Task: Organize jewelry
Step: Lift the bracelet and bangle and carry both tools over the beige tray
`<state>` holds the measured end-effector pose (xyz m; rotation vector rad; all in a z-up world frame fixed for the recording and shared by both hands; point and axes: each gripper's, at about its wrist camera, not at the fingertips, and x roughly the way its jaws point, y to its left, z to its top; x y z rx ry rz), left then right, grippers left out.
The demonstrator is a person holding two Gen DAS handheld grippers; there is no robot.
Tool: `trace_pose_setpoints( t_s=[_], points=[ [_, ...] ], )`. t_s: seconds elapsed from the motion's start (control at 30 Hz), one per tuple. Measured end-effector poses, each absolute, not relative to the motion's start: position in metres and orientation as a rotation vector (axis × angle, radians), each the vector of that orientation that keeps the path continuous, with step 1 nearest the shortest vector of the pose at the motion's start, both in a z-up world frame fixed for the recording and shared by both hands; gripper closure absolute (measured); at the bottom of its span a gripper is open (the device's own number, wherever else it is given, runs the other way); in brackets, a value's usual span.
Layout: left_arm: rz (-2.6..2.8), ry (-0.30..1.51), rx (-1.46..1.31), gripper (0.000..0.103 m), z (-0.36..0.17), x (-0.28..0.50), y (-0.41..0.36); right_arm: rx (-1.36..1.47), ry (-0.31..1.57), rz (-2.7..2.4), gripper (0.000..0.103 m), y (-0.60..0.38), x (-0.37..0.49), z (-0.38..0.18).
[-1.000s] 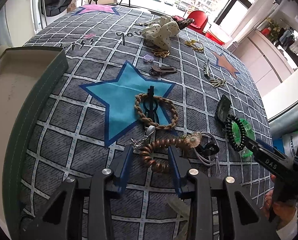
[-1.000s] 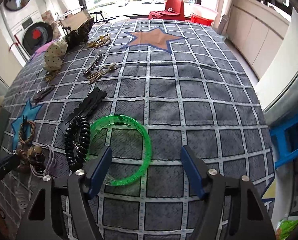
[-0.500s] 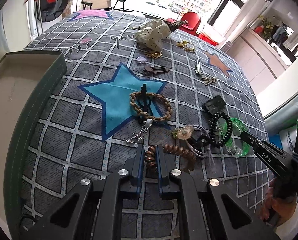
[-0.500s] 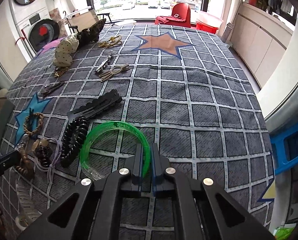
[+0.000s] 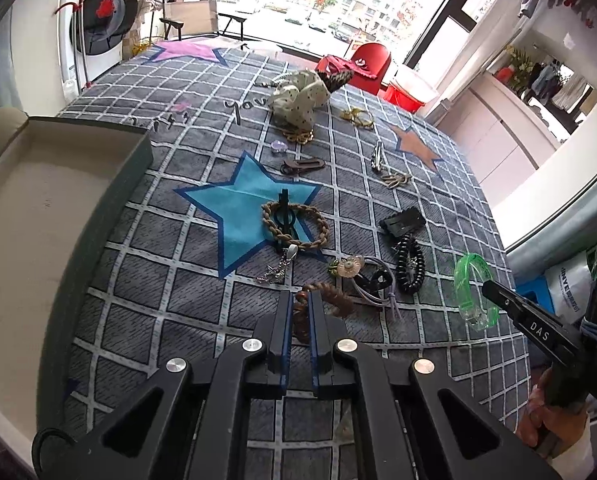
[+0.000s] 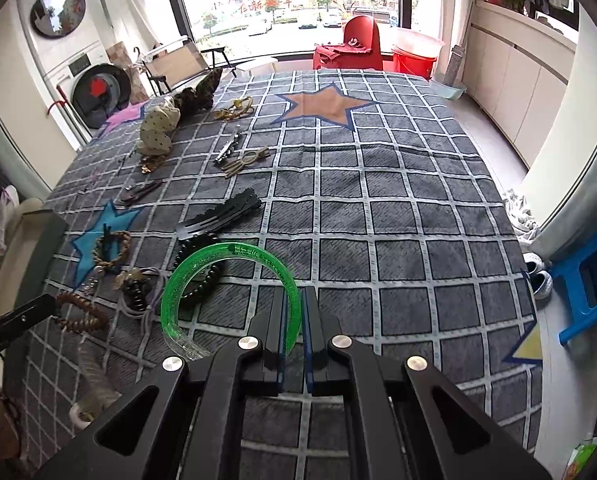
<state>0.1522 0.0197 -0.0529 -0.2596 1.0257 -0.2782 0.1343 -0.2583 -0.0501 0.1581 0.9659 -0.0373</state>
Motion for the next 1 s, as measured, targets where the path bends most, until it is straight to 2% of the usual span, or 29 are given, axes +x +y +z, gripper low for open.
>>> trace_pose_setpoints(
  t_s=[0.3, 0.47, 0.63, 0.67, 0.7, 0.73, 0.77, 0.8, 1.0],
  points=[
    [-0.277, 1.019, -0.266, 0.102, -0.049, 0.139, 0.032, 0.155, 0.949, -0.025, 0.096, -0.249, 0.118, -0.037],
    [-0.218, 0.967, -0.136, 0.102, -0.048, 0.131, 0.027, 0.16, 0.952, -0.008, 0.096, -0.243, 0.114, -0.034],
    [-0.247, 1.015, -0.139, 0.102, -0.062, 0.138, 0.024, 0.17, 0.965, 0.013, 0.096, -0.238, 0.114, -0.037],
    [-0.244, 1.012, -0.137, 0.098, -0.063, 0.138, 0.023, 0.169, 0.966, 0.016, 0.096, -0.237, 0.113, -0.037],
    [-0.242, 1.014, -0.133, 0.085, -0.065, 0.139, 0.022, 0.169, 0.966, 0.02, 0.096, -0.236, 0.113, -0.037],
    [-0.241, 1.025, -0.13, 0.02, -0.067, 0.141, 0.021, 0.169, 0.967, 0.023, 0.096, -0.235, 0.113, -0.037],
    [-0.223, 1.024, -0.122, 0.003, -0.068, 0.142, 0.02, 0.169, 0.967, 0.025, 0.096, -0.235, 0.114, -0.037],
    [-0.204, 1.006, -0.096, 0.001, -0.068, 0.143, 0.018, 0.17, 0.967, 0.027, 0.096, -0.235, 0.114, -0.037],
    [-0.171, 0.992, -0.062, 0.001, -0.072, 0.153, 0.012, 0.18, 0.965, 0.037, 0.096, -0.235, 0.113, -0.037]
  ],
)
